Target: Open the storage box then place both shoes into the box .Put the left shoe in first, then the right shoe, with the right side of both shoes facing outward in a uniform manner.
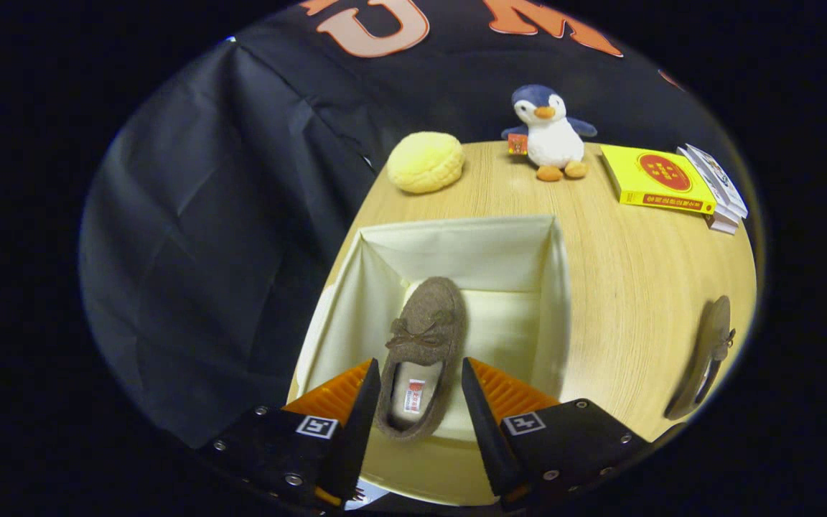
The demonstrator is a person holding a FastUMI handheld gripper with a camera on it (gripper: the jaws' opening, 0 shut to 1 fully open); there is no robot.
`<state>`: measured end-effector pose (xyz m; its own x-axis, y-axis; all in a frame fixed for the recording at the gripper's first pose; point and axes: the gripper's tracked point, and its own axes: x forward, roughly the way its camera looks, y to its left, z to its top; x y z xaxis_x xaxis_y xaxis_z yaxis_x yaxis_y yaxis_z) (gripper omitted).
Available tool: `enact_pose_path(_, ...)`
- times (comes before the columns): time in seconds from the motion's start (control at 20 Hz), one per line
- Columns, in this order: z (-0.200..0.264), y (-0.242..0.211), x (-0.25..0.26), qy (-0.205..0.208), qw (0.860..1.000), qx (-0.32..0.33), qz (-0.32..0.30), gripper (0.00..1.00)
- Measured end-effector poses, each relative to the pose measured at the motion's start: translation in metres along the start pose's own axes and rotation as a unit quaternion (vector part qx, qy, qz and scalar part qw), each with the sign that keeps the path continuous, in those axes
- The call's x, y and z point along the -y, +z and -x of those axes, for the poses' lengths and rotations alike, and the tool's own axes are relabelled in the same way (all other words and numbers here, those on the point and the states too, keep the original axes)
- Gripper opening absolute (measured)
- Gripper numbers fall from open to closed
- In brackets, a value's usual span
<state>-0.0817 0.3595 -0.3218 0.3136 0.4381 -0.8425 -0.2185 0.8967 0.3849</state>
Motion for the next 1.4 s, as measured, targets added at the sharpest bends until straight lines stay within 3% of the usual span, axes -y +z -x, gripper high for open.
enact_pose_path(0.2,0.05,0.033,0.042,-0.014,0.994,0.097,0.042,0.92)
enact_pose_path(0.3,0.073,0.038,0.068,-0.024,0.99,0.126,0.049,0.98)
enact_pose_path(0.6,0.122,0.026,0.174,-0.068,0.984,0.161,0.012,0.99)
enact_pose_path(0.95,0.129,-0.024,0.3,-0.153,0.978,0.139,-0.022,0.99)
enact_pose_path(1.4,0.112,-0.08,0.38,-0.177,0.979,0.094,-0.025,0.98)
